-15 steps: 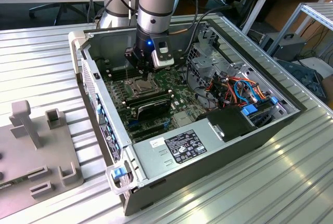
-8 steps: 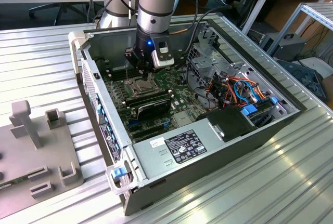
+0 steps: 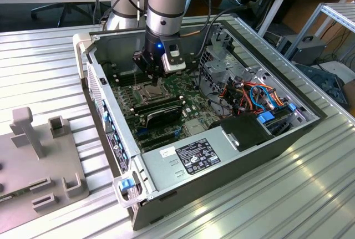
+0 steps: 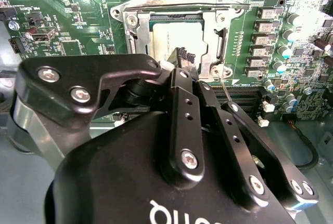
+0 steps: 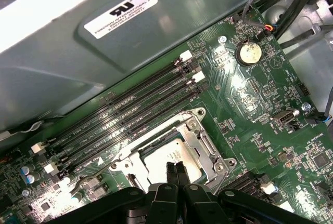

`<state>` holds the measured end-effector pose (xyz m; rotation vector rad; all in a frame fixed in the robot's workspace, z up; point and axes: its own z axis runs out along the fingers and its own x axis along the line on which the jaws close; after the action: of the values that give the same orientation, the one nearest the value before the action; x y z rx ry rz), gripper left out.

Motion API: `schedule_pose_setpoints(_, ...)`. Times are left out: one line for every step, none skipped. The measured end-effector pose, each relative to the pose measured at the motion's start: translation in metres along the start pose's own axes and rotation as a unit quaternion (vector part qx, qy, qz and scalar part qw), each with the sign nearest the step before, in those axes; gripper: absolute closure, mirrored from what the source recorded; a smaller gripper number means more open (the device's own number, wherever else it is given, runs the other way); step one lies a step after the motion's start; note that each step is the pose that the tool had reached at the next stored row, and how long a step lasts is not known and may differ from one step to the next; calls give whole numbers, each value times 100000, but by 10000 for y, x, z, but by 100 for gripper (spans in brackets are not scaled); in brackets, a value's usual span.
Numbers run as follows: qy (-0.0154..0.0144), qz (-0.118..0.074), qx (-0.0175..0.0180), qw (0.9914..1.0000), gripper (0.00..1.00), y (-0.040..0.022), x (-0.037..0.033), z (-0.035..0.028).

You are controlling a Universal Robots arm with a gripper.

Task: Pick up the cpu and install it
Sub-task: 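Install the first cpu locking lever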

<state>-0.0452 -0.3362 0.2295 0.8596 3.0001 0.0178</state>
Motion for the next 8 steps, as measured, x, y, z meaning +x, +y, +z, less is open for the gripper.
schedule_pose_setpoints(6,-283,-7,100000,89,0,0,0)
schedule_pose_setpoints(26,-1575,-24,99988,89,0,0,0)
schedule_pose_setpoints(55,-3631,-56,99934,89,0,0,0)
schedule_pose_setpoints(75,-5185,-72,99865,89,0,0,0)
schedule_pose_setpoints(87,-6027,-78,99818,89,0,0,1)
schedule_pose_setpoints(97,-7002,-83,99754,89,0,0,0)
schedule_pose_setpoints(104,-7849,-84,99691,89,0,0,0)
schedule_pose_setpoints(107,-8575,-88,99632,89,0,0,1)
